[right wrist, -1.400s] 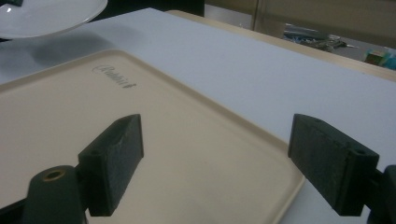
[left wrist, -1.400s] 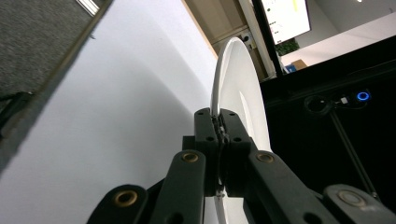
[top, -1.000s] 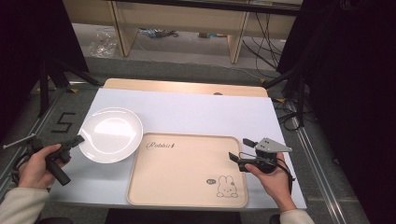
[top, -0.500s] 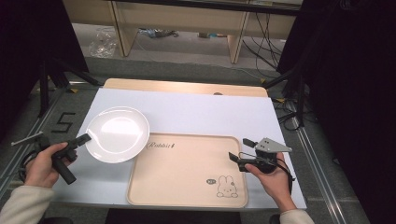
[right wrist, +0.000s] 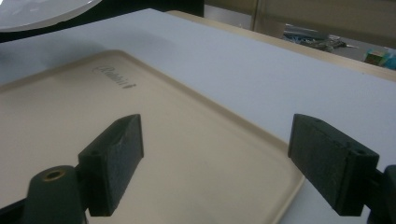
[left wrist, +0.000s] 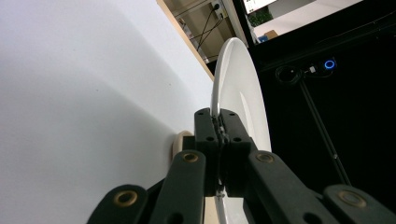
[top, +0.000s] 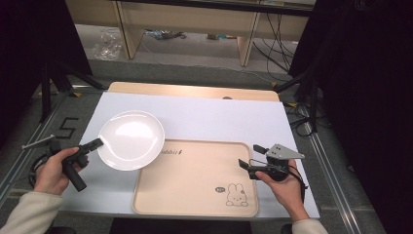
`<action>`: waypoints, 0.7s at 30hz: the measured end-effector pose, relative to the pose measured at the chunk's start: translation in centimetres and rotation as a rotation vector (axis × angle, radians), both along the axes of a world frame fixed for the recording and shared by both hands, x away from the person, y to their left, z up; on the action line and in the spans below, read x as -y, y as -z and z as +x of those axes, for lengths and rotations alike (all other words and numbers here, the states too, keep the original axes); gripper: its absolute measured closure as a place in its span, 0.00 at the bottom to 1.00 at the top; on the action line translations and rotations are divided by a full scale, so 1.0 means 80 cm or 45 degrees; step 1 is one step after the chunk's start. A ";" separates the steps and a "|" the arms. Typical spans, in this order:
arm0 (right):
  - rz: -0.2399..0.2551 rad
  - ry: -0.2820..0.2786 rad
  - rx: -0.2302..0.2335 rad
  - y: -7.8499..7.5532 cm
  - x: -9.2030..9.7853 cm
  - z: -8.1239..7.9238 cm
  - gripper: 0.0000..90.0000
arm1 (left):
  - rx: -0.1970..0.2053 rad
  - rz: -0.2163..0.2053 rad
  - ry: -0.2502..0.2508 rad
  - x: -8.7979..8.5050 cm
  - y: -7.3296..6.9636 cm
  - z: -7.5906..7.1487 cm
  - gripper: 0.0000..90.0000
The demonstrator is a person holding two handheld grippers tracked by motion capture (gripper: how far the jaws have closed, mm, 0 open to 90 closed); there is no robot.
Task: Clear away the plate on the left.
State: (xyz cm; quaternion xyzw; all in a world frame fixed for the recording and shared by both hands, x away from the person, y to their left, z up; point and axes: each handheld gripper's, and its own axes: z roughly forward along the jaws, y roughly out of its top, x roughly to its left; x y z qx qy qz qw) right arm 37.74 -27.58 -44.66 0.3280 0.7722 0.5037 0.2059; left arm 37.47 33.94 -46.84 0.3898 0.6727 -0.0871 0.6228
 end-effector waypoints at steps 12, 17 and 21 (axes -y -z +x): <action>0.002 0.000 -0.004 0.000 0.000 0.000 0.21 | 0.003 0.004 0.027 0.010 0.000 0.001 0.97; 0.013 0.006 -0.034 0.000 -0.001 -0.002 0.21 | 0.007 0.009 0.042 0.015 0.000 0.003 0.97; -0.016 0.005 0.023 0.000 0.001 0.000 0.21 | -0.001 0.007 0.051 0.020 -0.001 0.004 0.97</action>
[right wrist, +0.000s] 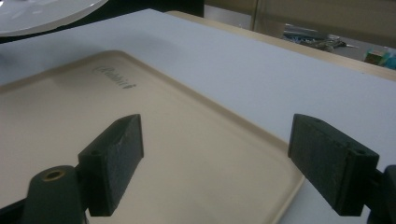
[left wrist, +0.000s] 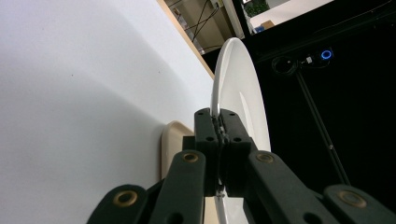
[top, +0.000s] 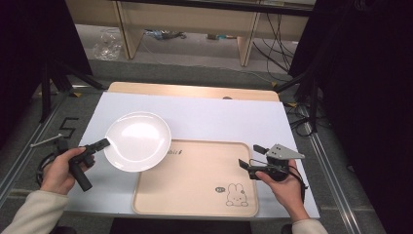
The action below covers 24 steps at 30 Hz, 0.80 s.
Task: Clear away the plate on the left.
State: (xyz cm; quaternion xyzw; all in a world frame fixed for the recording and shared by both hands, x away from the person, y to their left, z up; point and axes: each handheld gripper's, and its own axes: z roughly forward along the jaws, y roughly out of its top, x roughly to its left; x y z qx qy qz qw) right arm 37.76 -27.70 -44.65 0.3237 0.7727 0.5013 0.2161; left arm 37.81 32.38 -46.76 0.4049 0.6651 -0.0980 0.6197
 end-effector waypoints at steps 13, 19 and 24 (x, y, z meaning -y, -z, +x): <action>0.004 -0.002 -0.005 0.000 0.000 -0.001 0.21 | 0.004 0.000 0.027 0.012 -0.002 0.004 0.97; 0.004 -0.004 -0.006 0.000 0.000 -0.001 0.21 | 0.002 -0.005 0.042 0.020 -0.002 0.007 0.97; 0.007 -0.004 -0.008 0.000 0.000 -0.001 0.21 | 0.010 -0.007 0.066 0.030 -0.004 0.010 0.97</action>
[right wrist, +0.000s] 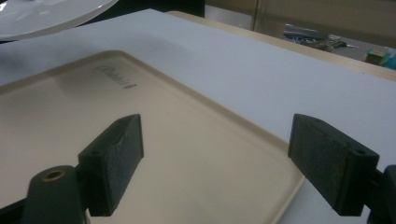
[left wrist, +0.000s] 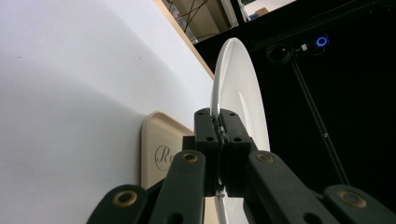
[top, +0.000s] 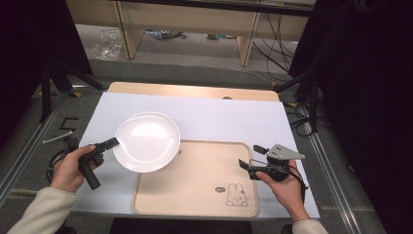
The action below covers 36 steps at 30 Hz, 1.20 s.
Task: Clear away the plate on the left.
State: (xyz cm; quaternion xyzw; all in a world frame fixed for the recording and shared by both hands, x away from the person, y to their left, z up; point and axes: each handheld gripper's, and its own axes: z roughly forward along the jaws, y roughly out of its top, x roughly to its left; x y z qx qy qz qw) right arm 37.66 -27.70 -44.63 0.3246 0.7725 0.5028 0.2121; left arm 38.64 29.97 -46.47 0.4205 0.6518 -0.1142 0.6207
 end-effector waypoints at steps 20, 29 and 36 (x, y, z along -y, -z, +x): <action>0.004 -0.004 -0.001 0.000 0.000 0.000 0.21 | -0.011 0.013 0.037 0.015 0.000 0.004 0.97; 0.005 -0.005 -0.001 0.000 0.000 0.000 0.21 | -0.007 0.009 0.048 0.022 0.001 0.005 0.96; 0.002 0.000 0.012 0.000 0.000 0.000 0.21 | -0.012 0.014 0.048 0.023 0.001 0.005 0.96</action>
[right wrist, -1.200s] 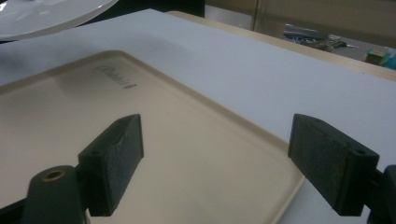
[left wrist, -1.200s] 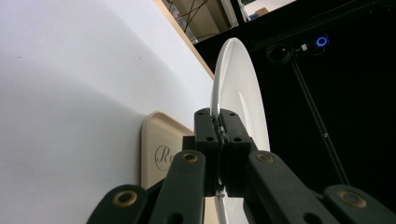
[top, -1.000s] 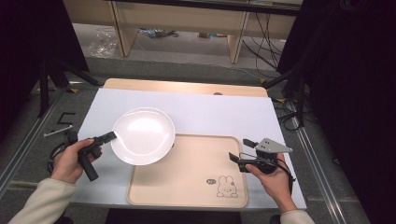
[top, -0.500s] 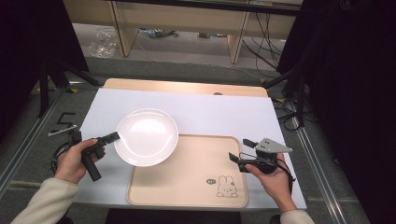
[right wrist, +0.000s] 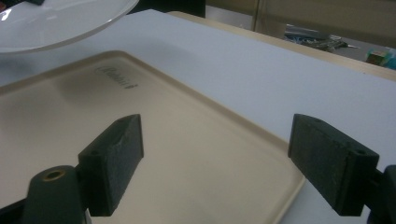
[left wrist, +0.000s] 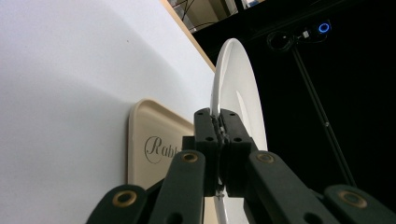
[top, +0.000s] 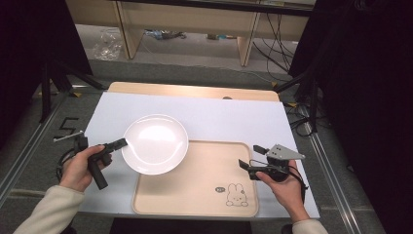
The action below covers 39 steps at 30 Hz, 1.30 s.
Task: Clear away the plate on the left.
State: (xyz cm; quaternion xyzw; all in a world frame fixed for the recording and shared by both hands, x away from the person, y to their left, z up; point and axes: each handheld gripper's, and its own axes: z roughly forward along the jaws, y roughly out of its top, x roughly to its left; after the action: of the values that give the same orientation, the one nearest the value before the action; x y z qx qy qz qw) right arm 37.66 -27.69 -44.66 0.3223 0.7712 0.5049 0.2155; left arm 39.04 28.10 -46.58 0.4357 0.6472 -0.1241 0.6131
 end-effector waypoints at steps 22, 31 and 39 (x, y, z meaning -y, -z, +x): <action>-0.001 0.000 -0.002 0.000 0.000 0.000 0.21 | -0.014 0.006 0.033 0.014 0.001 0.002 0.96; -0.001 -0.001 -0.002 0.000 0.000 0.000 0.21 | -0.003 -0.005 0.043 0.019 0.003 0.004 0.96; -0.003 -0.009 -0.011 0.000 0.000 0.000 0.21 | -0.012 0.008 0.062 0.022 0.002 0.004 0.96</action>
State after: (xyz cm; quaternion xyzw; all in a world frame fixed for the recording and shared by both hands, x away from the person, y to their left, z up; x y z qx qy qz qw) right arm 37.65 -27.68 -44.65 0.3216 0.7738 0.5034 0.2108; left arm 39.35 26.32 -46.74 0.4528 0.6397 -0.1391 0.6054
